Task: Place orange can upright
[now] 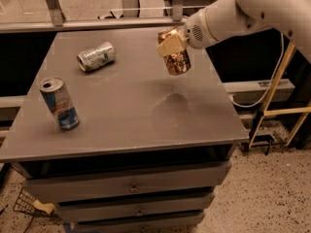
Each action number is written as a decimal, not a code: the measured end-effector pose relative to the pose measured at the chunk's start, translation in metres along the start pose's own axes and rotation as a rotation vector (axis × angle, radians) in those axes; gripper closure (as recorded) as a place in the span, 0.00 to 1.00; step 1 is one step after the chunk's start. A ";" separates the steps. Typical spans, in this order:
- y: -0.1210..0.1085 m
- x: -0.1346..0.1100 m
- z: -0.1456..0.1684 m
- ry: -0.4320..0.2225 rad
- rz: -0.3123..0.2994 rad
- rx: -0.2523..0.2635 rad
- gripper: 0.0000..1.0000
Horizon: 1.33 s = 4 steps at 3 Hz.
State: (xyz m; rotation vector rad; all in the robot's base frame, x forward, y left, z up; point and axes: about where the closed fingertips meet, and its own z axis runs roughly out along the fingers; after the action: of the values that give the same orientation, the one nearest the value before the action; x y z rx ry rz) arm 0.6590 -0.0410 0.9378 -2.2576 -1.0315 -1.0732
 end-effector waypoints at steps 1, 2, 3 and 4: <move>-0.007 -0.007 -0.006 0.090 -0.018 -0.055 1.00; -0.006 -0.011 -0.008 0.230 -0.019 -0.108 1.00; -0.001 -0.017 -0.007 0.317 0.008 -0.110 1.00; 0.005 -0.022 -0.007 0.401 0.041 -0.095 1.00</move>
Offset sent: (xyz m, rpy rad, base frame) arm -0.0150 -0.0138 -0.0024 0.1766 -0.2990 -0.1372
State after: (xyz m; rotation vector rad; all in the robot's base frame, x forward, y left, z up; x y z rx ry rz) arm 0.6507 -0.0585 0.9245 -2.0045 -0.7775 -1.5053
